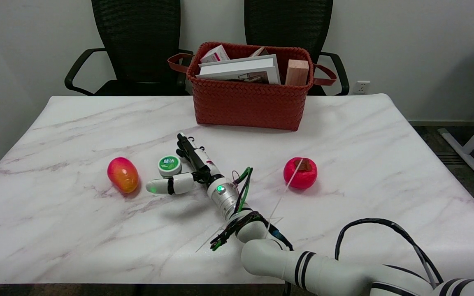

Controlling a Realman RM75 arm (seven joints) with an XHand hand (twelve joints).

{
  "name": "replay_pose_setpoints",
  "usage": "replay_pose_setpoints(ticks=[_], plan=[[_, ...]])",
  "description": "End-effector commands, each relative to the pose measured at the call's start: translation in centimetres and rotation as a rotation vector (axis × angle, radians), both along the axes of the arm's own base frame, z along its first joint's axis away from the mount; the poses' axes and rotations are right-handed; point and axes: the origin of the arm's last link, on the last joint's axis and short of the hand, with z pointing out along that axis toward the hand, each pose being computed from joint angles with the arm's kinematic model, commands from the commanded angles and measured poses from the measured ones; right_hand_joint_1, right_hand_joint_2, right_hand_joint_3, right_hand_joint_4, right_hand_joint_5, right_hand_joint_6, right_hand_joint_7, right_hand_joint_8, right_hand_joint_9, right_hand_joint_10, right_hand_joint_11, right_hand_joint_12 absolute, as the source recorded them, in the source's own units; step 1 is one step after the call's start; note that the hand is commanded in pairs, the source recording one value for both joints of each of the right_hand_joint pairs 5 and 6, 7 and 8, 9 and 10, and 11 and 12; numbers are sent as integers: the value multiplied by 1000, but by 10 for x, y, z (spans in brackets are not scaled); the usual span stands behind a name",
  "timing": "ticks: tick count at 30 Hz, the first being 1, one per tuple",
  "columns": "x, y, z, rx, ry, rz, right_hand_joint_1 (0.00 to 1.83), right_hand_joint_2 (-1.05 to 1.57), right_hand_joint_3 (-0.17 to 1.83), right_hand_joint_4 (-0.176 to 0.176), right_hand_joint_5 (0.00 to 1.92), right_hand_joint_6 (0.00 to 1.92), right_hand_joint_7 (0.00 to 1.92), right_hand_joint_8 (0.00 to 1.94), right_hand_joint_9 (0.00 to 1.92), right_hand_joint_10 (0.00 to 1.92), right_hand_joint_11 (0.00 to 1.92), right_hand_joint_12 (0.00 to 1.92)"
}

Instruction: Pick up the green gum jar.

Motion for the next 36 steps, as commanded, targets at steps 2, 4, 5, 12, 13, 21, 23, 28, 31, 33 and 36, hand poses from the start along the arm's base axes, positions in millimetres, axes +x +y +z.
replay_pose_setpoints(ticks=[2, 4, 5, 12, 13, 21, 23, 28, 31, 33, 36], plan=[[-1, -6, -8, -4, 6, -12, 1162, 160, 388, 0, 0, 0, 97, 97, 189, 189, 0, 0], [0, -7, -9, -4, 5, -10, 1160, 157, 384, 0, 0, 0, 109, 109, 192, 192, 0, 0], [1, -8, -10, -3, 4, -9, 1159, 159, 376, 0, 0, 0, 121, 121, 193, 193, 0, 0], [1, -8, -15, -1, 0, -15, 1149, 185, 318, 0, 0, 0, 261, 261, 235, 235, 0, 0], [1, -8, -16, -1, -2, -16, 1149, 185, 317, 0, 0, 0, 275, 275, 241, 241, 0, 0], [-3, -6, -20, 0, -23, -36, 1142, 212, 303, 0, 0, 0, 518, 518, 393, 393, 53, 53], [-5, -5, -21, 0, -42, -45, 1141, 230, 295, 0, 0, 0, 598, 598, 425, 425, 76, 76], [-8, -3, -23, -1, -59, -57, 1142, 342, 244, 0, 178, 178, 921, 921, 613, 613, 210, 210], [-7, -2, -24, -4, -62, -56, 1145, 420, 228, 0, 574, 574, 1101, 1101, 940, 940, 558, 558], [-7, -2, -24, -5, -63, -55, 1161, 491, 195, 0, 708, 708, 1233, 1233, 1110, 1110, 860, 860], [-6, -2, -24, -7, -68, -54, 1172, 549, 152, 0, 856, 856, 1313, 1313, 1204, 1204, 989, 989]])
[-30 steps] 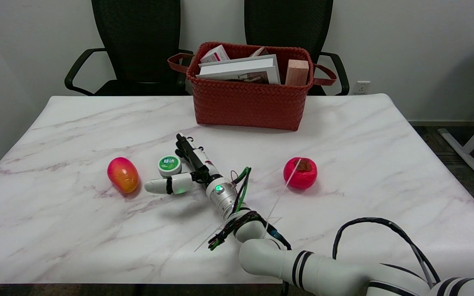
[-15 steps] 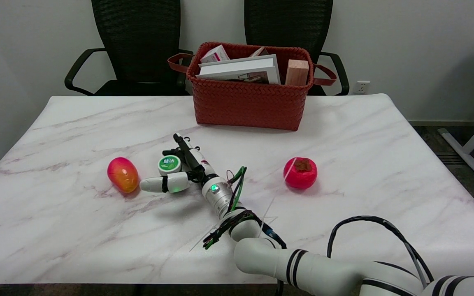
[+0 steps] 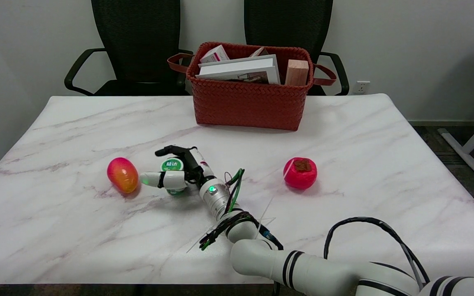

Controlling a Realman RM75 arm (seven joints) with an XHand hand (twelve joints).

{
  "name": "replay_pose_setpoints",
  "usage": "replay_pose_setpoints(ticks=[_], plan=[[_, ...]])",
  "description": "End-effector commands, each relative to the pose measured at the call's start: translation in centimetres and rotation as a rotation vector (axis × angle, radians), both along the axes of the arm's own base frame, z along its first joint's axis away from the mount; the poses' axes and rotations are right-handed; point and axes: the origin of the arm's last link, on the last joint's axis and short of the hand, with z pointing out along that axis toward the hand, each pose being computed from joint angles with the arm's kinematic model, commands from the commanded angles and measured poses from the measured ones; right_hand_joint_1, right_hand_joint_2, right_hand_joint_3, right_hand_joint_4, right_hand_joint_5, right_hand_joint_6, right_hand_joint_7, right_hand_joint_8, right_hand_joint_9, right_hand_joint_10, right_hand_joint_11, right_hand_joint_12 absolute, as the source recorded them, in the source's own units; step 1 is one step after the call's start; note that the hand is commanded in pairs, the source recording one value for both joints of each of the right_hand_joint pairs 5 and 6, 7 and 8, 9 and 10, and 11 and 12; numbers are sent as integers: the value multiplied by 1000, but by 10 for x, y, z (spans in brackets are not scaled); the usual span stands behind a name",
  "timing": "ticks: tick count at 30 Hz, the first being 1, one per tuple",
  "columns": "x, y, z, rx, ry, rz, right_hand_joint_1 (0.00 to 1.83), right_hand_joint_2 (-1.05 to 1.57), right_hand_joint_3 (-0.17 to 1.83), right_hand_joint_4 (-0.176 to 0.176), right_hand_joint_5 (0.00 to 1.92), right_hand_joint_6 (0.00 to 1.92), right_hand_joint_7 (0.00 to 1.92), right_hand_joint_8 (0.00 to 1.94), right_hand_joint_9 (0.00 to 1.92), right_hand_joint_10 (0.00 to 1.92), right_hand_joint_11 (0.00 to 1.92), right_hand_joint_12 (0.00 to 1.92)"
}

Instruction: Pick up the green gum jar.

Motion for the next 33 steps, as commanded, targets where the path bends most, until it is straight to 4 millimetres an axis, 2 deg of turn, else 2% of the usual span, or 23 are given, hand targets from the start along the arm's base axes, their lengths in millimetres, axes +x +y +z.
replay_pose_setpoints(ticks=[1, 2, 4, 8, 9, 11, 13, 33], plan=[[-3, 3, -7, -2, -37, -21, 1180, 563, 153, 0, 943, 943, 1348, 1348, 1240, 1240, 1042, 1042], [-3, 3, -7, -3, -39, -20, 1191, 579, 162, 0, 1051, 1051, 1400, 1400, 1289, 1289, 1118, 1118], [-1, 3, -7, -3, -45, -13, 1192, 620, 161, 0, 1142, 1142, 1451, 1451, 1313, 1313, 1160, 1160], [4, 3, -7, -15, -56, 8, 1208, 676, 187, 0, 1340, 1340, 1503, 1503, 1345, 1345, 1185, 1185], [5, 4, -7, -17, -59, 12, 1191, 691, 205, 0, 1423, 1423, 1522, 1522, 1360, 1360, 1194, 1194], [6, 4, -7, -22, -63, 20, 1180, 736, 224, 0, 1739, 1739, 1582, 1582, 1405, 1405, 1228, 1228], [8, 5, -6, -25, -68, 27, 1177, 766, 229, 0, 1896, 1896, 1622, 1622, 1442, 1442, 1259, 1259], [47, 0, 6, -79, -115, 184, 1145, 883, 289, 0, 1920, 1920, 1735, 1735, 1550, 1550, 1393, 1393]])
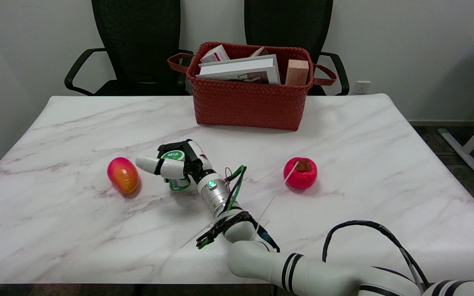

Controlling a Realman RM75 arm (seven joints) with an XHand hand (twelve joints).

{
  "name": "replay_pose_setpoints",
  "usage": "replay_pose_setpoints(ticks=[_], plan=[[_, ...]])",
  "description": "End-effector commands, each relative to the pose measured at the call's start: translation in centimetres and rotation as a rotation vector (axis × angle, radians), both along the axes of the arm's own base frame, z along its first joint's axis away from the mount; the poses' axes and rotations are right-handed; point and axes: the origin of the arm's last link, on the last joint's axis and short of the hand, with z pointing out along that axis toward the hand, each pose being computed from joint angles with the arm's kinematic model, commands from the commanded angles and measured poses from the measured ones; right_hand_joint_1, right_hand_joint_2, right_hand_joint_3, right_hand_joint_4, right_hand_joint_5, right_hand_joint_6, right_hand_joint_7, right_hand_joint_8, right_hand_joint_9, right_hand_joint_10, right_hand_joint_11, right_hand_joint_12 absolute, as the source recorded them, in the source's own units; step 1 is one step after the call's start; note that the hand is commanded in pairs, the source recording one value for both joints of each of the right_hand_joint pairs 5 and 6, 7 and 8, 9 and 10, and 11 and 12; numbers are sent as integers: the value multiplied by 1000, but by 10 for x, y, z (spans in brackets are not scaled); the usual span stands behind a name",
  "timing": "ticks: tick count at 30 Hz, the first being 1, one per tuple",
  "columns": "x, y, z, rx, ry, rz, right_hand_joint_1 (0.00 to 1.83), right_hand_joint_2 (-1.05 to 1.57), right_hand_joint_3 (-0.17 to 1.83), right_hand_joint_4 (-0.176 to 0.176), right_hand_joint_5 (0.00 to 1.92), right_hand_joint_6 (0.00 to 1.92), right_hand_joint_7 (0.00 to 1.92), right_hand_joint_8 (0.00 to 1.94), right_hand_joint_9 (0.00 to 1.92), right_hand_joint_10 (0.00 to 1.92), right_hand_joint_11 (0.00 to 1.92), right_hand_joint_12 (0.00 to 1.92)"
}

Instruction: Pick up the green gum jar.

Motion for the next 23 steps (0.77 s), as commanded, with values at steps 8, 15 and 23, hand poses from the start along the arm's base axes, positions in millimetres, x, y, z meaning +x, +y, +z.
replay_pose_setpoints(ticks=[8, 15, 23], plan=[[40, -9, 20, -63, -34, 151, 1139, 1232, 459, 0, 1920, 1920, 1781, 1781, 1614, 1614, 1496, 1496], [58, -17, 35, -100, -39, 210, 1127, 1389, 526, 0, 1920, 1920, 1794, 1794, 1635, 1635, 1535, 1535], [94, -33, 52, -139, -30, 313, 1116, 1430, 534, 0, 1920, 1920, 1796, 1796, 1640, 1640, 1546, 1546]])
